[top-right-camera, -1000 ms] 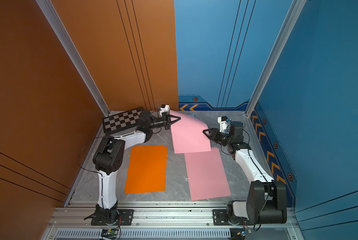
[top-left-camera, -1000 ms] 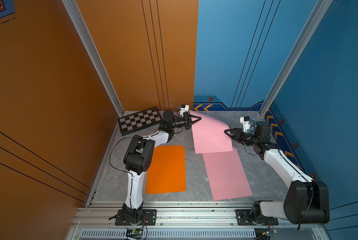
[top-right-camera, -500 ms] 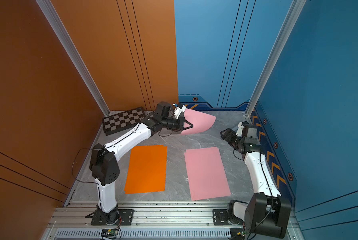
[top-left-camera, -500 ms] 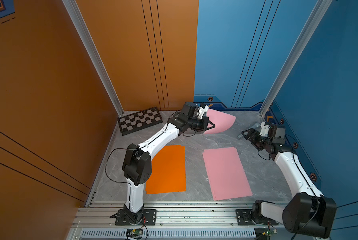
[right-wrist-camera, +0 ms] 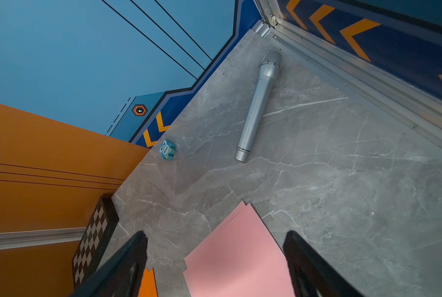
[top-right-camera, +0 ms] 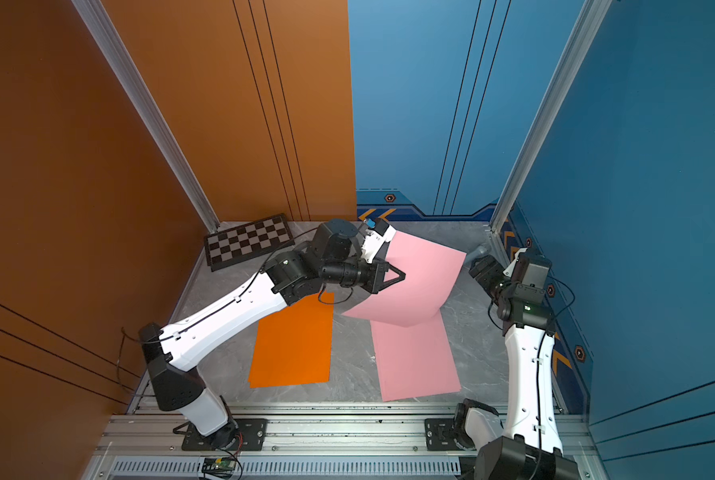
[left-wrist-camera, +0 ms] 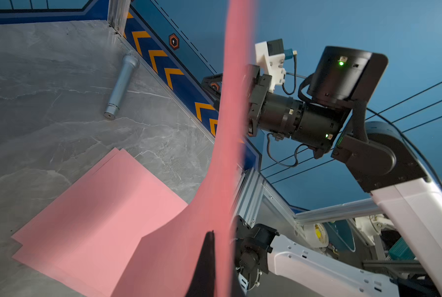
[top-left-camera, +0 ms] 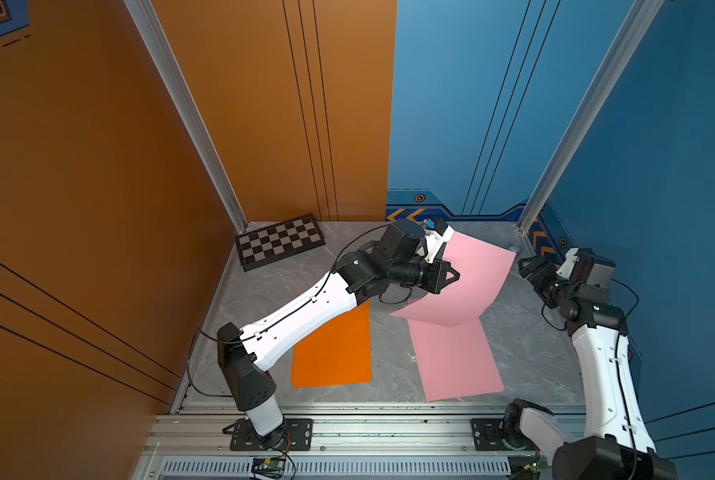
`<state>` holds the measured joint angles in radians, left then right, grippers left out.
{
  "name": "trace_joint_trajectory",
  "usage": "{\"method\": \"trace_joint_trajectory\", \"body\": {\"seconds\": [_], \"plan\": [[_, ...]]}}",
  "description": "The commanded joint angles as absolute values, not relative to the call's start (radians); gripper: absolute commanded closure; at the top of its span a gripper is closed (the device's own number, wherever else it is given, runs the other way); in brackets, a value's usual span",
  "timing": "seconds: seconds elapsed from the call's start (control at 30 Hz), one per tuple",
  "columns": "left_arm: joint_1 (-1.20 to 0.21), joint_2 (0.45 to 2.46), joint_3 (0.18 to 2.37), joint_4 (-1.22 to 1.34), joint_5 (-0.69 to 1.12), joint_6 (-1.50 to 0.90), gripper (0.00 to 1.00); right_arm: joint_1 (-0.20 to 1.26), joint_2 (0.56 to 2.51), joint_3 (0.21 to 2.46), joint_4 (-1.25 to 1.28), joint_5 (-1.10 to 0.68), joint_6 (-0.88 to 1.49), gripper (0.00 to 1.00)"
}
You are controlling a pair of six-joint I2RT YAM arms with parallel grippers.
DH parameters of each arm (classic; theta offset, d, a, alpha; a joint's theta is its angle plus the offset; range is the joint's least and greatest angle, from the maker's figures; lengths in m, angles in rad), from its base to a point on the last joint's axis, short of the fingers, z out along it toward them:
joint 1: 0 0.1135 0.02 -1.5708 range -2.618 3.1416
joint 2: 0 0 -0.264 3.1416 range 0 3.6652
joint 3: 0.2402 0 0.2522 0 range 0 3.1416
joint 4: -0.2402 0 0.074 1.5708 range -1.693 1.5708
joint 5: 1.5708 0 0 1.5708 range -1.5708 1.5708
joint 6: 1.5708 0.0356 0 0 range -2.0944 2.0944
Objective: Sort the scattered colored papers by color
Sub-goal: Place the colored paper.
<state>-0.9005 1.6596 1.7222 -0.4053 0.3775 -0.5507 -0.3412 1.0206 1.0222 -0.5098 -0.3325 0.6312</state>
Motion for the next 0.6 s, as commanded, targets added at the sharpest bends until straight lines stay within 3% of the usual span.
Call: {"method": "trace_joint_trajectory", "body": {"seconds": [0.0,0.23,0.57], "plan": [[-0.852,1.684,1.557,-0.149,0.384,-0.741,1.0,-0.363,1.01,1.029,-0.539,-0.308,0.672,0.14],[-0.808,1.834,1.265,0.276,0.416,-1.001,1.0,-0.371,1.013,0.998,-0.528,-0.334,0.669,0.13],[-0.828,1.949,1.173,0.338,0.369,-1.011,1.0,-0.366,1.009,0.937,-0.493,-0.38,0.655,0.13]]}}
